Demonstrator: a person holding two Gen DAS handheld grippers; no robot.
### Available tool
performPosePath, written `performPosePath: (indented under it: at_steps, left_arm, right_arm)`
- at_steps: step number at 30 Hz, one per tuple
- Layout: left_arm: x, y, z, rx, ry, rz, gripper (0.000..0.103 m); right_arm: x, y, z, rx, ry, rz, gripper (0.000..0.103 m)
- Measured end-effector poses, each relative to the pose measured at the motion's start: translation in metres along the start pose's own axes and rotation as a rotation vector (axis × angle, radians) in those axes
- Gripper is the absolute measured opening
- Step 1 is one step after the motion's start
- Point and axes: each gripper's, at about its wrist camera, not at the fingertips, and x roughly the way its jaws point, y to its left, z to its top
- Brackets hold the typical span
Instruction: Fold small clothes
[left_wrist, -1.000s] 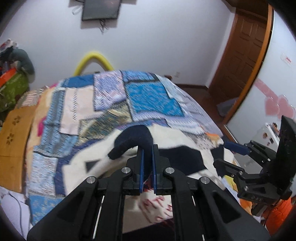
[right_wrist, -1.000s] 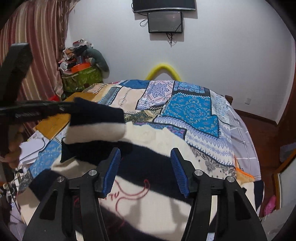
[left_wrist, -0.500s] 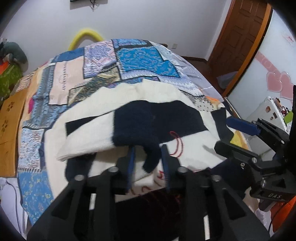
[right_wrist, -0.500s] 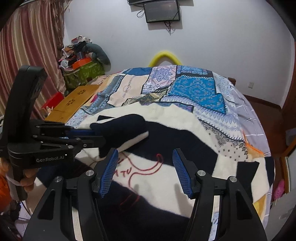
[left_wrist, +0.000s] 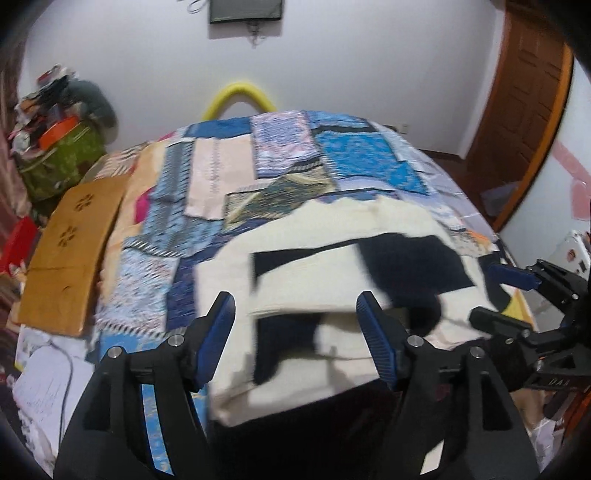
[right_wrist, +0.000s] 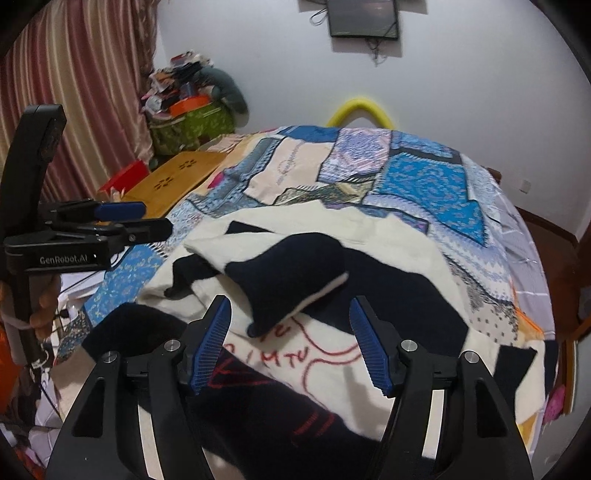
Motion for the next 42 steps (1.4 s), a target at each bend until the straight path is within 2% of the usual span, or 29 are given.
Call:
performPosePath:
  at_steps: [6,12,17,22,24,26,27,29,32,42]
  left_arm:
    - [0.015,0.047,-0.018,-0.054,0.064,0.065,0.071]
    - [0.041,0.074,-0.034,-0.087,0.138,0.091,0.071]
    - [0.066,0.085,-0.048,-0.128,0.214,0.066,0.071]
    - [0.084,0.081,-0.057,-0.114,0.257,0.068,0.071]
    - [0.087,0.080,-0.058,-0.114,0.259,0.063,0.071]
    - [0.088,0.080,-0.057,-0.119,0.259,0.059,0.071]
    - [0.089,0.080,-0.057,-0.122,0.258,0.057,0.071]
    - [0.091,0.080,-0.057,-0.121,0.260,0.057,0.071]
    - [0.092,0.080,-0.058,-0.120,0.262,0.059,0.071]
    - [0.093,0.075,-0.059,-0.102,0.261,0.082,0.071]
  right_arm:
    - [0.032,0.012,0.011,-0.046,0.075,0.021,0.063]
    - [0.063,0.020,0.022,-0.087,0.164,0.029,0.063]
    - [0.081,0.027,0.030,-0.125,0.206,0.015,0.063]
    - [0.093,0.031,0.035,-0.132,0.208,0.028,0.063]
    - [0.096,0.032,0.037,-0.138,0.206,0.032,0.057]
    - [0.098,0.032,0.036,-0.142,0.205,0.029,0.037]
    - [0.099,0.032,0.036,-0.140,0.205,0.027,0.032]
    - [0.099,0.028,0.036,-0.126,0.200,0.028,0.016]
    - [0.092,0.019,0.036,-0.096,0.158,0.021,0.010]
    - [0.050,-0.007,0.041,0.022,0.013,-0.025,0.009]
